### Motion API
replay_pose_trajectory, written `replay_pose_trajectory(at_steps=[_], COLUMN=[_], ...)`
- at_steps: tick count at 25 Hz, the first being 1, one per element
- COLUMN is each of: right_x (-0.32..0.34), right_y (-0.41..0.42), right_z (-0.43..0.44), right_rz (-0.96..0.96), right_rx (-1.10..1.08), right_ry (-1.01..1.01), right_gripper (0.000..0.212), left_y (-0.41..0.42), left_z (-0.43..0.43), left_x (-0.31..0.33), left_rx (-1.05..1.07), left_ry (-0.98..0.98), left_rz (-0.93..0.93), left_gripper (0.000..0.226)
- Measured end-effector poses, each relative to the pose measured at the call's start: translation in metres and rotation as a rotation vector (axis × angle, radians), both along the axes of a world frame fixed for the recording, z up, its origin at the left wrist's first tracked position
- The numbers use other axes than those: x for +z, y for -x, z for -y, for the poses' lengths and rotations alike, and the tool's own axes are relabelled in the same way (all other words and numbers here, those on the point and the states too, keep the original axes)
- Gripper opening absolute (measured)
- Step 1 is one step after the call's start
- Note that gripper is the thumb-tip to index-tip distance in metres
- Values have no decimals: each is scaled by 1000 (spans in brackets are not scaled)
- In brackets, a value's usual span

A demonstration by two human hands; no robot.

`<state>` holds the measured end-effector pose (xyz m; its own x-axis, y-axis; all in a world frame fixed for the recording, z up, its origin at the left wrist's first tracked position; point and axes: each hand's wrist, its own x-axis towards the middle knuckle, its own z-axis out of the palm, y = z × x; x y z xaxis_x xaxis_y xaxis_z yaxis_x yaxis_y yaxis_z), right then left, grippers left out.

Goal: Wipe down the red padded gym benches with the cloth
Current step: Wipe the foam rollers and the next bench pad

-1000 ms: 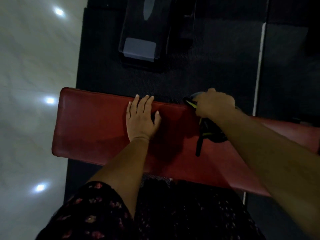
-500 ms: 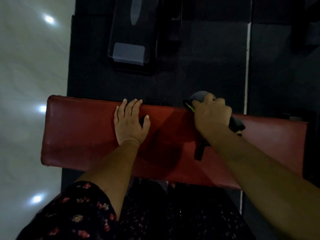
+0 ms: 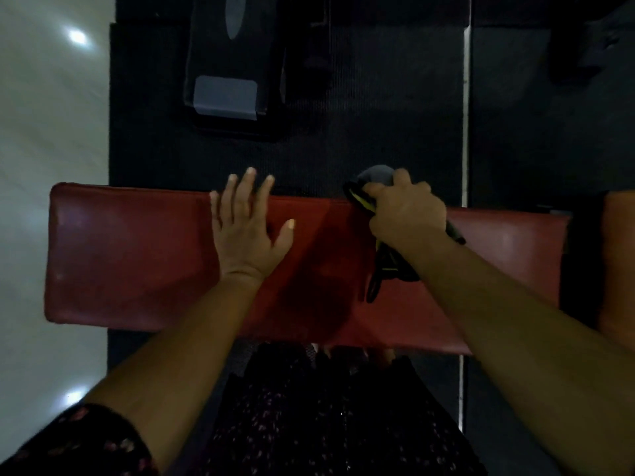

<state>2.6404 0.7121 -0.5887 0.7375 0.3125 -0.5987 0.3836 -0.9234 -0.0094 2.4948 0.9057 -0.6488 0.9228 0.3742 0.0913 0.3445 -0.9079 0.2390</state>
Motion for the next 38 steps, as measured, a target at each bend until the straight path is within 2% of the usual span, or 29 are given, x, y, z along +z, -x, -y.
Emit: replay_pose_trajectory(at_steps=[4, 6, 8, 11, 13, 17, 23, 28, 31, 38], right_x=[5, 3, 5, 15, 21, 14, 23, 12, 11, 12], right_y=[0, -22, -30, -17, -17, -46, -46, -78, -79, -100], right_z=[29, 26, 19, 35, 61, 80, 115, 140, 149, 213], right_rz=[40, -31, -95, -64, -54, -106, -91, -143, -195, -192], right_rx=[41, -29, -14, 93, 66, -32, 128, -64, -55, -247], right_ry=[27, 83, 140, 86, 34, 68, 56, 186, 150, 185], right_gripper=[57, 55, 53, 55, 58, 60, 61, 64, 64, 67], left_y=[-34, -41, -39, -35, -36, -38, -42, -59, -74, -101], left_z=[67, 84, 87, 82, 81, 83, 95, 119, 148, 214], left_x=[8, 5, 2, -1, 0, 1, 3, 5, 6, 7], left_rx=[-128, -142, -122, -154, -175, -192, -193, -273, -352, -554], left_ry=[80, 89, 80, 44, 33, -10, -30, -6, -10, -45], left_rz=[-219, -339, -375, -369, -383, -414, -377, -361, -330, -233], left_gripper=[70, 74, 75, 73, 74, 75, 74, 73, 69, 70])
